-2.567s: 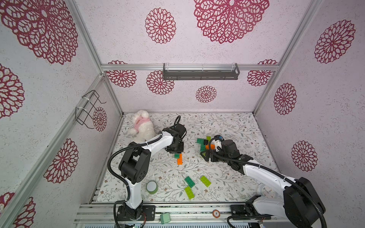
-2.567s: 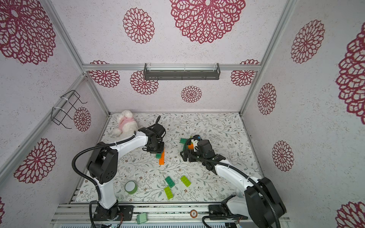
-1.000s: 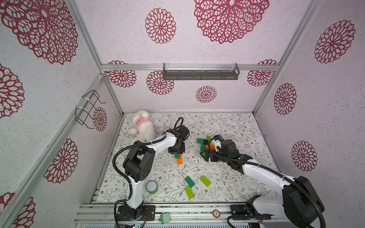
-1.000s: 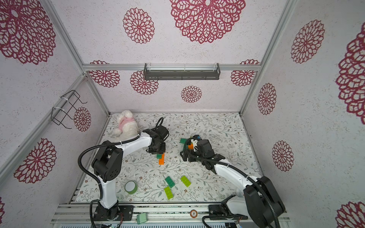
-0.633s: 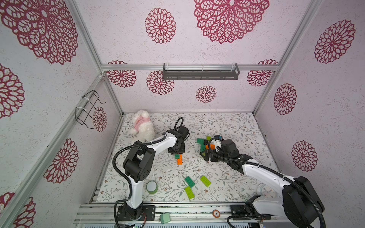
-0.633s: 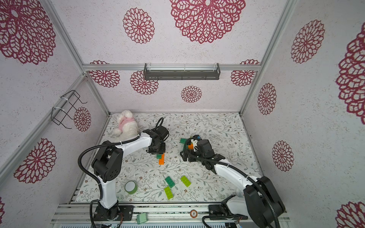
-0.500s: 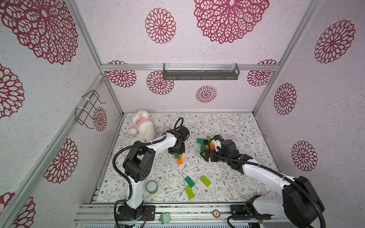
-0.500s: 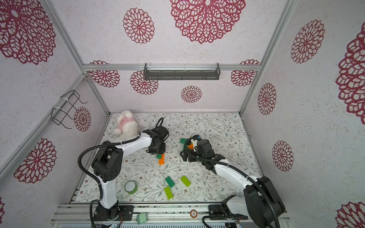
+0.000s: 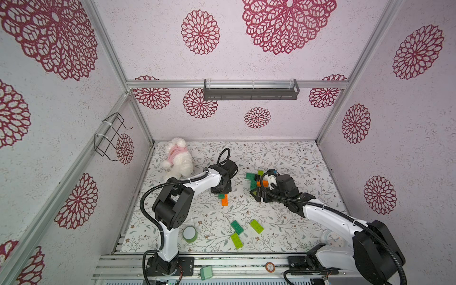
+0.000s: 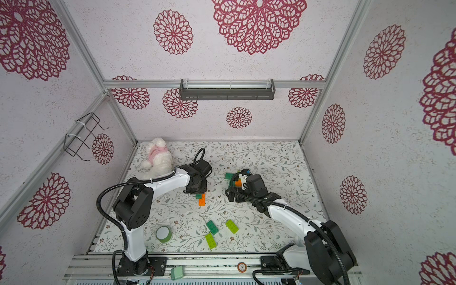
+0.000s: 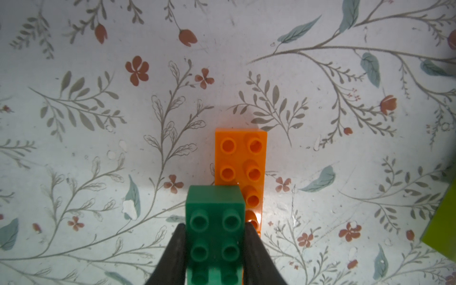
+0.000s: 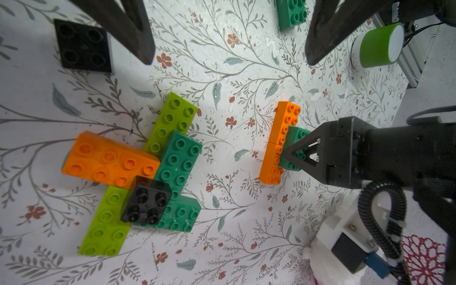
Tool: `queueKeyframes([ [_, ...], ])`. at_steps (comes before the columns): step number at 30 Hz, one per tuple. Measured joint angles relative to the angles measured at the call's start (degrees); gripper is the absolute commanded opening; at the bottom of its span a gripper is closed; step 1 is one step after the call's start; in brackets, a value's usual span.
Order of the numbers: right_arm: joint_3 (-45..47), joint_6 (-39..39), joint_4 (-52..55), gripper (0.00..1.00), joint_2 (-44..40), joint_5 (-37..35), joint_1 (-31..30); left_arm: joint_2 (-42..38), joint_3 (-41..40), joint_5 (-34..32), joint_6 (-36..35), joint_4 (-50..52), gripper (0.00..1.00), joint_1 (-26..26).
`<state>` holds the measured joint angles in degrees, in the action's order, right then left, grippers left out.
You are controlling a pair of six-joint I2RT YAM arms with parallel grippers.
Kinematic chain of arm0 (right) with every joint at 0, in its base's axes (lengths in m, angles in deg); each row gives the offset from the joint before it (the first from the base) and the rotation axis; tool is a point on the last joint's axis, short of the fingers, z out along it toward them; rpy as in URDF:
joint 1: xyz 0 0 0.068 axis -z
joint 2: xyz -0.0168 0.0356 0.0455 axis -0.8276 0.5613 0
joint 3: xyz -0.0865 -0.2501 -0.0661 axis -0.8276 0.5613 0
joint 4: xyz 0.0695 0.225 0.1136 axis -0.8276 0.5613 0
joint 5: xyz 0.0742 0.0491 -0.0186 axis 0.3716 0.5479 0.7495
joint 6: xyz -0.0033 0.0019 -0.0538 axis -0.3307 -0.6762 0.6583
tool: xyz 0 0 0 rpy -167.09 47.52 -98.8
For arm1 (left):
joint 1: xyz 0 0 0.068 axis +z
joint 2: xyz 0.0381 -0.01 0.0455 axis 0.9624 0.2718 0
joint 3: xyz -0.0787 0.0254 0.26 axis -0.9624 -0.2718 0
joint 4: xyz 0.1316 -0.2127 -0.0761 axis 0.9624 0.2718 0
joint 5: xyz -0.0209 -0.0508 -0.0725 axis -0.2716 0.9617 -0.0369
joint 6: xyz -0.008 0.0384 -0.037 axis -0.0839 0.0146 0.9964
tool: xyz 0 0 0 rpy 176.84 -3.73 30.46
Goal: Assemble a small pinwheel with lego
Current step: Assemble the lego brick with the lego brick.
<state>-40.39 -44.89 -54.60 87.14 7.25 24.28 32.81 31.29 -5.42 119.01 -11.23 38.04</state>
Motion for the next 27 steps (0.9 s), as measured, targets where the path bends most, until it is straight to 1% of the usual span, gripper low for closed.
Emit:
queueKeyframes([
  [6, 0.00, 0.20, 0.20, 0.96, 0.00, -0.15, 0.00, -0.28, 0.02, 0.02, 0.44, 0.20, 0.22, -0.07],
  [16, 0.00, 0.59, 1.09, 0.96, -1.22, -1.03, 0.00, -0.24, 1.68, 1.38, 0.66, 4.07, 0.43, -0.70],
  [21, 0.00, 1.29, 2.34, 0.97, -2.54, -1.25, 0.00, -0.28, 2.75, 1.38, 0.48, 4.39, 0.50, -0.68],
  [24, 0.00, 1.57, 3.56, 0.97, -2.91, -1.29, -0.02, -0.44, 2.75, 1.51, 0.42, 4.39, 0.52, -0.46],
  [27, 0.00, 1.86, 5.20, 0.96, -3.48, -1.51, -0.02, -1.57, 2.73, 1.57, 0.11, 4.24, 0.57, -0.11],
])
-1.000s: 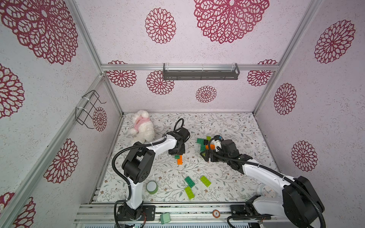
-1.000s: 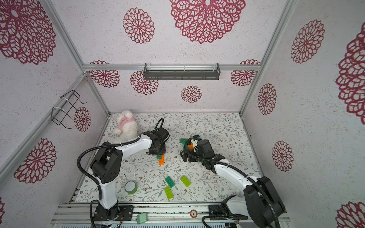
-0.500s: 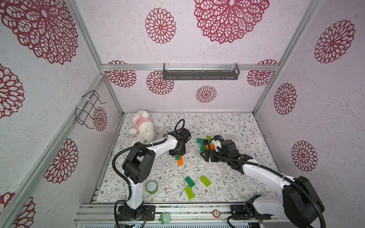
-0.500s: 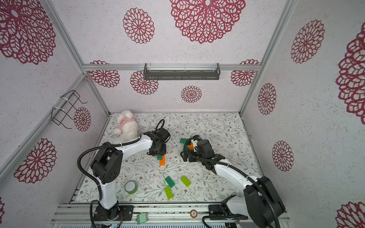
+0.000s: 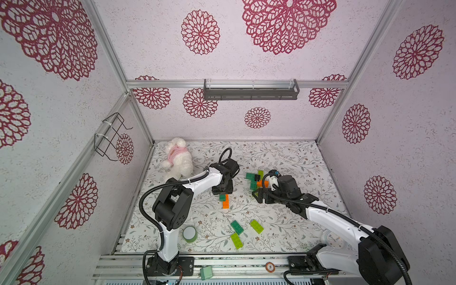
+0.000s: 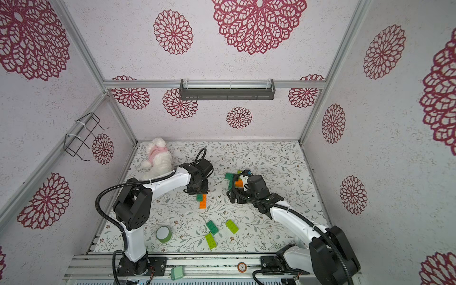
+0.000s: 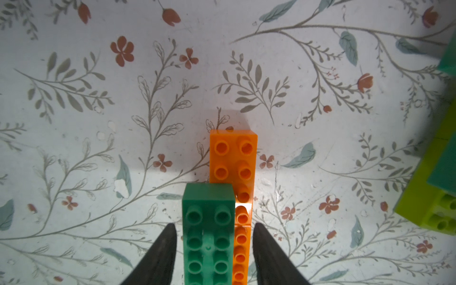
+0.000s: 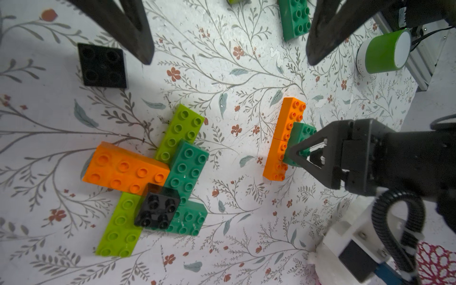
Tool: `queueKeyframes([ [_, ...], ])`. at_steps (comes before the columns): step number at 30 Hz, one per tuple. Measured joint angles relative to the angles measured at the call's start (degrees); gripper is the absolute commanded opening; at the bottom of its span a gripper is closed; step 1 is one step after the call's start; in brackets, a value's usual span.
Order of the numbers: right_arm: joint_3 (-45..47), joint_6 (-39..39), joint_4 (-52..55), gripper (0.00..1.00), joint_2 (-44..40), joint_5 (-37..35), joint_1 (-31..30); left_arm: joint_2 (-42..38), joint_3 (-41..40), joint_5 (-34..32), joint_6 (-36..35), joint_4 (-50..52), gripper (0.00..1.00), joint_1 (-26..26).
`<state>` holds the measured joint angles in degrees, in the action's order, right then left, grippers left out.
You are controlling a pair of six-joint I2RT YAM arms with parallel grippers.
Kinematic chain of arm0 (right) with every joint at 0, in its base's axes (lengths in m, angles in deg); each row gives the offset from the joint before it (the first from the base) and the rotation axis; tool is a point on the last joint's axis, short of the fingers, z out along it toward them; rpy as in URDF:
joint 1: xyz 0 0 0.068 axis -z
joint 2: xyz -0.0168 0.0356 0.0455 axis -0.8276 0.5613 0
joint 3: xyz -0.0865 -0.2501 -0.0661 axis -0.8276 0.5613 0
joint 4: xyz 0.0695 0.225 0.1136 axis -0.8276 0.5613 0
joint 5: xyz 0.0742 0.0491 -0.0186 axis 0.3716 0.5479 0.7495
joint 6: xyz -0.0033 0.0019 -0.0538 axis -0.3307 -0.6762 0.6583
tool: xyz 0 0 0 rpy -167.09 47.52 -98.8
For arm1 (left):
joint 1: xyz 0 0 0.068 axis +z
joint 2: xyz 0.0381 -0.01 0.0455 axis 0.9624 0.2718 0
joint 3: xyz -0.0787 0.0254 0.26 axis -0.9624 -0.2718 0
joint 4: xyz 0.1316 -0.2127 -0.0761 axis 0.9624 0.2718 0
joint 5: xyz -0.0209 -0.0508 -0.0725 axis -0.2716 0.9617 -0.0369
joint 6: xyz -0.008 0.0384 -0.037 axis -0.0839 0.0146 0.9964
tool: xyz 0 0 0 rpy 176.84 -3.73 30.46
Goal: Assemble a small pinwheel with lego
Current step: Assemble the lego brick with the lego brick.
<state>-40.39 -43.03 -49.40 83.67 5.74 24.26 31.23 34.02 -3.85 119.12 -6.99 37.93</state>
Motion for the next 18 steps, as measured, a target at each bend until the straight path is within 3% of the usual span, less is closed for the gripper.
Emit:
queueKeyframes([
  [5, 0.11, 0.66, 3.37, 0.94, -2.62, -0.11, -0.22, -7.67, -2.27, -0.04, -0.90, -2.64, 0.71, 0.76],
  [14, 5.51, 0.15, 8.74, 0.88, -6.78, -2.75, -6.25, -30.84, -16.52, -0.44, -2.19, -14.49, 0.99, 2.34],
  [18, 7.10, -0.33, 11.47, 0.80, -6.19, -4.61, -10.97, -37.00, -22.49, -0.83, -2.49, -18.49, 0.97, 3.28],
])
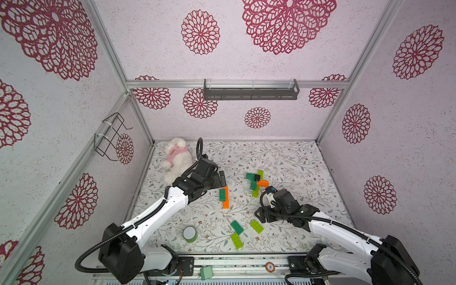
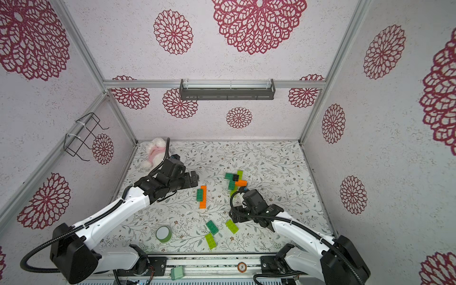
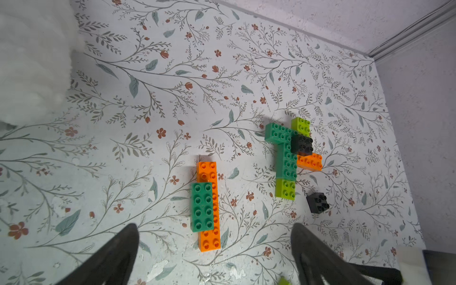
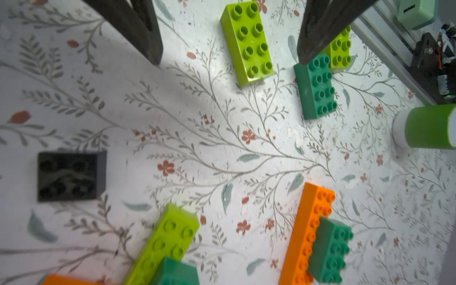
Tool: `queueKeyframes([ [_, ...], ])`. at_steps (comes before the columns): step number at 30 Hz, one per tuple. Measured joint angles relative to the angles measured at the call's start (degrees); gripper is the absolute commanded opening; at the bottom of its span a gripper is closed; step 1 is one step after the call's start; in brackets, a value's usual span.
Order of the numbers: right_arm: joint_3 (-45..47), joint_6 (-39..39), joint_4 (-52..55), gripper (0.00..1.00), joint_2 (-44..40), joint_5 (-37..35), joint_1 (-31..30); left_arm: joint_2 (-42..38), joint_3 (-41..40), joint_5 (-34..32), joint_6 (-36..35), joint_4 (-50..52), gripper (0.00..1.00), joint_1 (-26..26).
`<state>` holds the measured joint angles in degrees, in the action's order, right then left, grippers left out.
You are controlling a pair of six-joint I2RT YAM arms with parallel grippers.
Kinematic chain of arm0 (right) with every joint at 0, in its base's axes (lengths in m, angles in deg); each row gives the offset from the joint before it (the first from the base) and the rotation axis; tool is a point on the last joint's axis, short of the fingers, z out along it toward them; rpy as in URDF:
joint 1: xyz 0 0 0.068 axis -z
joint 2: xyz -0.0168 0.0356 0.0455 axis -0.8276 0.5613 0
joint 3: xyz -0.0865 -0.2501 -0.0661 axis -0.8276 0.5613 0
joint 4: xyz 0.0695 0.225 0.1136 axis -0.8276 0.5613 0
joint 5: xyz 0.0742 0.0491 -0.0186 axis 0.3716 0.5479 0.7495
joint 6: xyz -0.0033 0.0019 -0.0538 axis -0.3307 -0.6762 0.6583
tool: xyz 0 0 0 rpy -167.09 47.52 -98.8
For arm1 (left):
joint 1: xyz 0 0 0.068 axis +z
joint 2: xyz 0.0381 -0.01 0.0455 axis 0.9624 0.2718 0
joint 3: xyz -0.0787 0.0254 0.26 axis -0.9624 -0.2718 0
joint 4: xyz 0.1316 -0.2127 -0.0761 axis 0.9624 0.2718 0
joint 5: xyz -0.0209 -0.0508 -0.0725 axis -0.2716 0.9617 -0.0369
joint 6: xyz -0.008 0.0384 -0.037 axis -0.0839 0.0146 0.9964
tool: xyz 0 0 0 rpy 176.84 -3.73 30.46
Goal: Assemble a small pinwheel with lego
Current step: Assemble the lego brick with the lego brick, then pick up the lego brick from the center of the board.
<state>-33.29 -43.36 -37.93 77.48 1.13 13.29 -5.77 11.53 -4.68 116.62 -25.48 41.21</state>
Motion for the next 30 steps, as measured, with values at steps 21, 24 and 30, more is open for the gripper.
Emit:
queueKeyframes([
  [21, 2.01, -0.59, -0.48, 0.63, 8.37, -8.72, -13.79, -3.15, -7.52, 8.66, 1.16, -5.14, 0.97, 2.69],
  [24, 2.16, -0.59, -0.87, 0.62, 8.37, -9.01, -14.53, -2.36, -7.50, 8.94, 1.38, -5.16, 0.97, 2.69],
  [30, 2.40, -0.61, -1.25, 0.56, 8.31, -9.79, -15.78, -1.09, -7.52, 10.01, 1.86, -5.14, 0.97, 2.69],
])
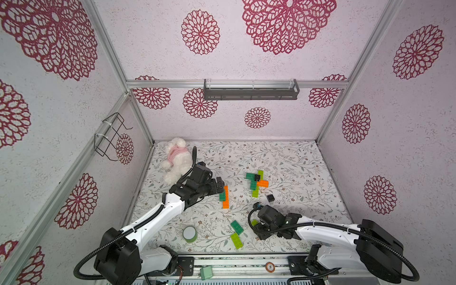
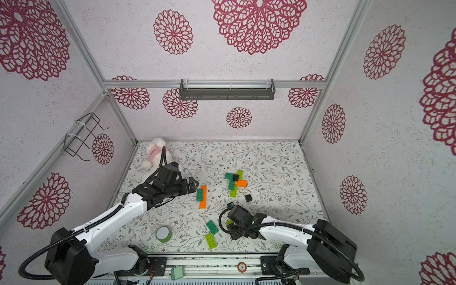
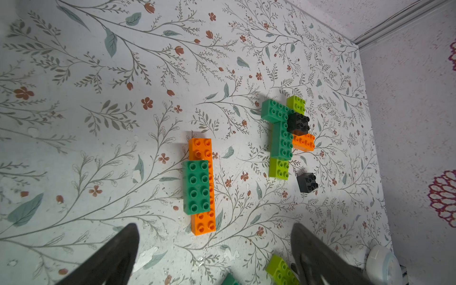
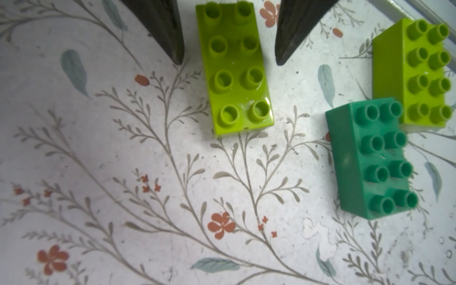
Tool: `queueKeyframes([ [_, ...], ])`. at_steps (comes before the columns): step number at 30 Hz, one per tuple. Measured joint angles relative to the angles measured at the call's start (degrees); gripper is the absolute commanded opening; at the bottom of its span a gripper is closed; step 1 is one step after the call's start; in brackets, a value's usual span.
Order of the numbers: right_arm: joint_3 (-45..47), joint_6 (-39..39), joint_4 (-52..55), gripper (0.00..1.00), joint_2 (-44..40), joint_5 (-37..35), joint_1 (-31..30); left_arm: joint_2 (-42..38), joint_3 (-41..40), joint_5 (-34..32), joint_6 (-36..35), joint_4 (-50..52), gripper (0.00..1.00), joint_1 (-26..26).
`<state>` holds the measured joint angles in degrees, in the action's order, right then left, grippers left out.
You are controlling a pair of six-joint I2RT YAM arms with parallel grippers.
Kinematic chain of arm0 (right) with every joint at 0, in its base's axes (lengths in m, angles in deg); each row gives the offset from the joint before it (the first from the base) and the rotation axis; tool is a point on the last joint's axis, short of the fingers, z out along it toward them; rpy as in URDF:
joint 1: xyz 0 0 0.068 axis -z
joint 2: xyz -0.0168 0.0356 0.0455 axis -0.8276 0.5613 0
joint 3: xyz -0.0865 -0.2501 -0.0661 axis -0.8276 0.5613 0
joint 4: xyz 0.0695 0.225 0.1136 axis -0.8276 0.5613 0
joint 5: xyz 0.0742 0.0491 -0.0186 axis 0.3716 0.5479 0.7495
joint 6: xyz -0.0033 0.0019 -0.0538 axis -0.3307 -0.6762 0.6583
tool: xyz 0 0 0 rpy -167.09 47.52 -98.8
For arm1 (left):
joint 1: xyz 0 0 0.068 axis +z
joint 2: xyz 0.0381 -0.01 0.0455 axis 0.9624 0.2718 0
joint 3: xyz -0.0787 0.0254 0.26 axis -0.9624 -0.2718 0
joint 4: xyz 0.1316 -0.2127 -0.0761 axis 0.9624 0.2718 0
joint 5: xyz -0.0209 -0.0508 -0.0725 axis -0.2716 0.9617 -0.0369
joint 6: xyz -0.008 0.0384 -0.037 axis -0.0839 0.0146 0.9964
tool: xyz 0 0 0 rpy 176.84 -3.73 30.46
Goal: Assemble a small pinwheel with lego
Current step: Pick up the lego brick from the center of the board.
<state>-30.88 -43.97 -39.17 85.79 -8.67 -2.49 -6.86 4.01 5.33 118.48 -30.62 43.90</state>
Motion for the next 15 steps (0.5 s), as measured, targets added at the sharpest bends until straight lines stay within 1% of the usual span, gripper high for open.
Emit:
queueKeyframes([
  [2, 0.04, -0.07, 0.00, 0.53, -0.04, -0.31, -0.44, 0.02, 0.00, 0.11, 0.04, -0.02, 0.97, 0.00],
  [8, 0.07, -0.87, 0.66, 0.52, -0.39, -0.79, -1.46, 0.02, 0.00, 0.15, 0.13, 0.00, 0.98, 0.00],
  [15, 0.85, -2.01, 0.85, 0.46, -1.22, -2.29, -2.27, 0.15, 0.02, 1.01, 0.13, -0.02, 0.97, 0.00],
])
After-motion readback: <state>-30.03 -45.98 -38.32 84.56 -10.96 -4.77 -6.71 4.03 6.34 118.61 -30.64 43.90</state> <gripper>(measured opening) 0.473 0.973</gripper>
